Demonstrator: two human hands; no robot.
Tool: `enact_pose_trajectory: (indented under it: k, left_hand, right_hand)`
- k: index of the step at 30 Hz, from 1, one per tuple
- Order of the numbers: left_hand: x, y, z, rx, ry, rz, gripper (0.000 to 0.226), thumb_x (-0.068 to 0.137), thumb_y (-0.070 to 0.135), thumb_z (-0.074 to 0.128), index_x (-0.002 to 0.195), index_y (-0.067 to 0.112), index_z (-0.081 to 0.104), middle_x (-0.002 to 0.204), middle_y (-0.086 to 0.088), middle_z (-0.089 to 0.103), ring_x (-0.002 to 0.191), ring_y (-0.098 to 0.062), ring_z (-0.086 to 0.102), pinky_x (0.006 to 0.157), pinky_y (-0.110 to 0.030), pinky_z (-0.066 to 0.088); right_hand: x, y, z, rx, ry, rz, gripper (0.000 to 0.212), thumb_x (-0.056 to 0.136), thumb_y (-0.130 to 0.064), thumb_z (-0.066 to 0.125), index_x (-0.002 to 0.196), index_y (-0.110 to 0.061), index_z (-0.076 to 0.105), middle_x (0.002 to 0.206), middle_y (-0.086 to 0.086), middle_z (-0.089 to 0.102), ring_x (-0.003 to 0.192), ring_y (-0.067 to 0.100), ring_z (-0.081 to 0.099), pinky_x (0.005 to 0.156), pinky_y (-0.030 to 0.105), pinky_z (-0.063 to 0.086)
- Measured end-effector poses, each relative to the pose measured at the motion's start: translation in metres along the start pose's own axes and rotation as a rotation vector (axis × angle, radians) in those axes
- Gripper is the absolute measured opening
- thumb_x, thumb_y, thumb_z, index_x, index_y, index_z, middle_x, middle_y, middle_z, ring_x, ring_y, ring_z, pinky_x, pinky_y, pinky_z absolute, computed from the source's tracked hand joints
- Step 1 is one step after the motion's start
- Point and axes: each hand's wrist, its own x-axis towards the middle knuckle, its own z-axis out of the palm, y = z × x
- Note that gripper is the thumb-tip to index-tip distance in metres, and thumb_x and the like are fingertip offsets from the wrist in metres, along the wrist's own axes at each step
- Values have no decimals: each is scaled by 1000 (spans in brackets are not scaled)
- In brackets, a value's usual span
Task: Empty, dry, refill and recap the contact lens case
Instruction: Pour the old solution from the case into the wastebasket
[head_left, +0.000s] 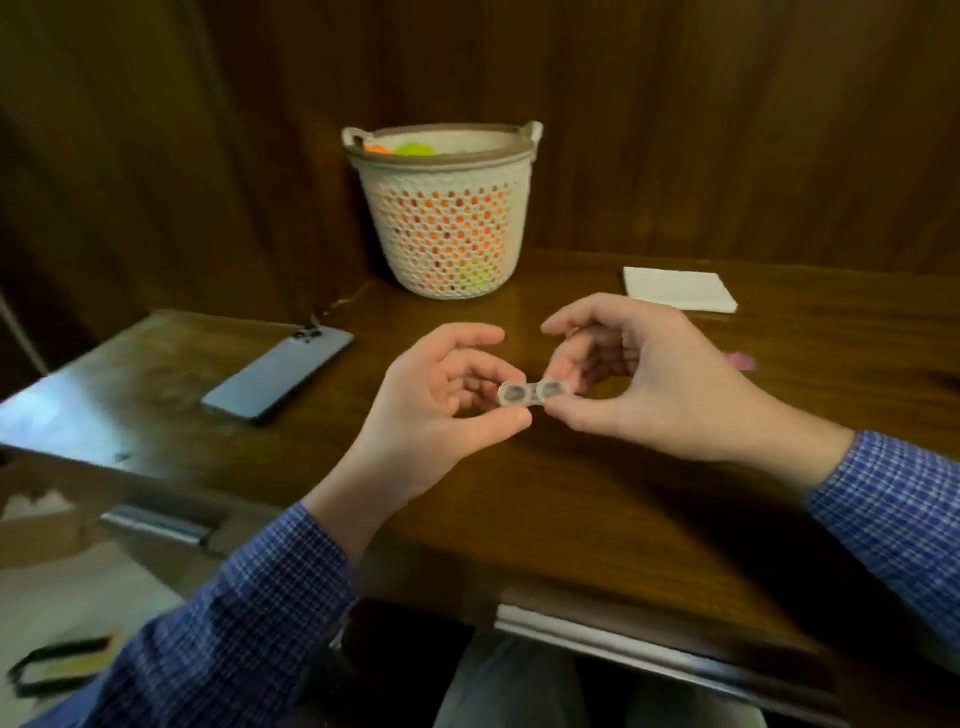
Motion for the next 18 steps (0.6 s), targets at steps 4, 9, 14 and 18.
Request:
enact_pose_trajectory:
  k: [4,9,14,18]
  left_hand:
    - [-68,3,-39,-279,302,-21,72,68,22,92,132,18,59,108,-5,77,102,-22,75,88,-36,61]
    - [-156,1,-95,-571,539,30,59,71,11,89,125,11,66,106,-13,77,97,-24,75,83,-33,61]
    - [-233,-5,-140,-631,744,1,51,73,15,91,119,17,72,112,-16,76,103,-26,75,84,-30,60]
    - [-278,-8,-168,-675,780,-22,39,82,5,82,118,17,73,112,-16,76,99,-26,76,80,-31,61]
  right_hand:
    - [10,-55,57,83,-56,-79,50,77,-18,89,121,-21,65,92,-10,77,82,9,74,76,20,59]
    - [11,-113,144,217,-149,-155,45,79,-16,88,119,-20,66,93,-7,77,84,12,74,75,20,59]
    - [5,-157,227,310,-231,-184,49,79,-18,88,122,-19,65,94,-7,76,86,13,74,78,27,62]
    - [-1,-183,276,328,-278,-178,52,77,-23,89,123,-23,63,94,-14,76,89,6,74,81,26,62]
